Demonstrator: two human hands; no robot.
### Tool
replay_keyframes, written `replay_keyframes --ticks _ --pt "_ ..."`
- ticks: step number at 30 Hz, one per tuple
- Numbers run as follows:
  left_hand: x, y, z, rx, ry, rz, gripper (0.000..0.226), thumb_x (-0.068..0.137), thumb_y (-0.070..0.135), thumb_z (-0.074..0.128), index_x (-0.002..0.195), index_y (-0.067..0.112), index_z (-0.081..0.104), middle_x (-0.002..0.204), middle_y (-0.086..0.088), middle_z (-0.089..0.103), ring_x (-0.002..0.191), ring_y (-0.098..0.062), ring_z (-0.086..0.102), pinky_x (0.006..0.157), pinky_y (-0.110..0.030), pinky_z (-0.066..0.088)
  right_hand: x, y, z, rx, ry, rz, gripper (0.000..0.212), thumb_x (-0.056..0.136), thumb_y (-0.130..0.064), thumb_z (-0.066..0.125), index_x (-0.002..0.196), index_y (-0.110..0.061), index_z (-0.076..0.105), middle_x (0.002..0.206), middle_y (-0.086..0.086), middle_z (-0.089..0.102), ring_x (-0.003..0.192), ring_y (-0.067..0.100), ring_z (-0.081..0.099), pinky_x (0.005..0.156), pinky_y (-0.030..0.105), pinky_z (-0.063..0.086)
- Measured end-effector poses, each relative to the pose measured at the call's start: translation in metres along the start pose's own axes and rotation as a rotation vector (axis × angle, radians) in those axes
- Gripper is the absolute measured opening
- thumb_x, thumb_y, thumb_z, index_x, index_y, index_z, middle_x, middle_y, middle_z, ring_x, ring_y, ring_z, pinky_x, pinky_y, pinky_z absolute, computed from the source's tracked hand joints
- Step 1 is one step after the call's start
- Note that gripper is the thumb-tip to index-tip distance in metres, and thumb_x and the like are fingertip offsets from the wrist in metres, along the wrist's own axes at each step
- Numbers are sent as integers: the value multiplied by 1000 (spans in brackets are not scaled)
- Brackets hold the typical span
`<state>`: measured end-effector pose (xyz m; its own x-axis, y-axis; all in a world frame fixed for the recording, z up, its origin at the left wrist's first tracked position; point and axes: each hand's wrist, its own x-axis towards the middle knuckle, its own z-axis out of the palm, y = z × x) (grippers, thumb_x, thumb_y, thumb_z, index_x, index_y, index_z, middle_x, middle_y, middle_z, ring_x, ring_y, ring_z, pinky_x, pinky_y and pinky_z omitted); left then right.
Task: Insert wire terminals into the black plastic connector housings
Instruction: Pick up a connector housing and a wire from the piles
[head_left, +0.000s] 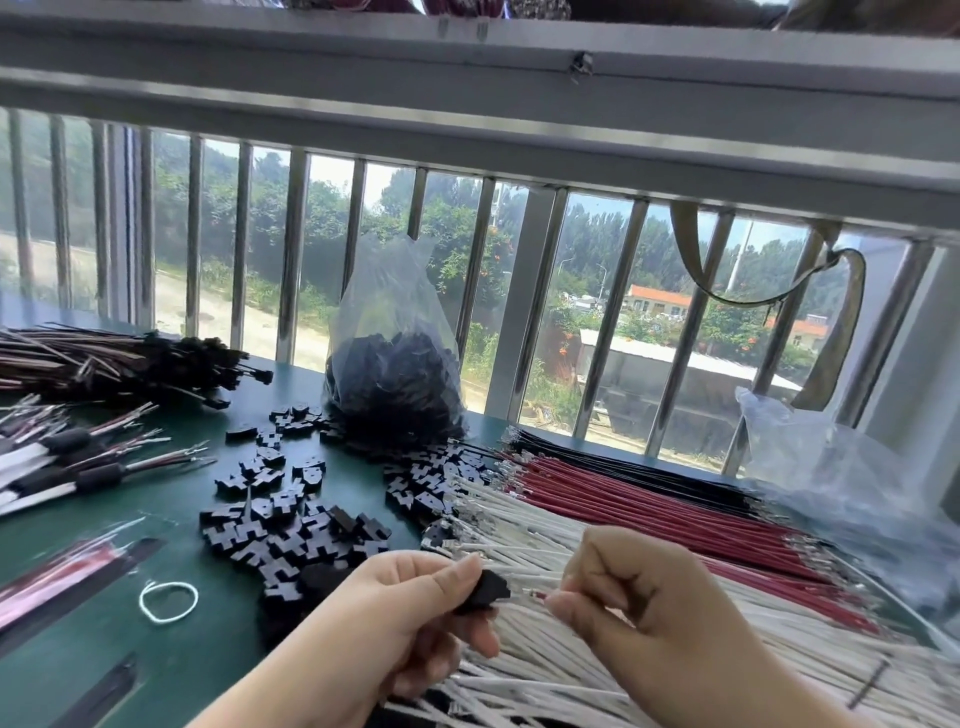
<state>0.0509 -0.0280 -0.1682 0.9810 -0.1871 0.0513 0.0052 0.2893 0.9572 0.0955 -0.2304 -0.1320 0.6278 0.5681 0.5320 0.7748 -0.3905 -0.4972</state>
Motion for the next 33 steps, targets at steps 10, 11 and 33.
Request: replay_keyframes --ticks 10,11,33 --pt "-2 0 6 333 108 51 40 65 56 74 67 16 74 58 -6 66 39 -7 44 38 -13 30 0 0 2 -68 -102 -127 41 76 -16 68 59 -25 32 67 -8 47 59 8 44 55 13 38" --pt "-3 0 7 304 73 38 40 67 55 75 66 16 74 56 -4 65 37 -6 43 36 -13 29 0 0 3 -23 -87 -106 41 75 -19 69 58 -26 32 66 -7 47 60 11 47 57 15 41" --pt "-4 -1 16 345 143 112 33 56 46 69 69 16 72 65 -15 70 38 -10 42 36 -15 29 1 -6 1 17 -225 108 17 82 -41 68 65 -38 66 68 -16 67 68 0 62 68 16 49"
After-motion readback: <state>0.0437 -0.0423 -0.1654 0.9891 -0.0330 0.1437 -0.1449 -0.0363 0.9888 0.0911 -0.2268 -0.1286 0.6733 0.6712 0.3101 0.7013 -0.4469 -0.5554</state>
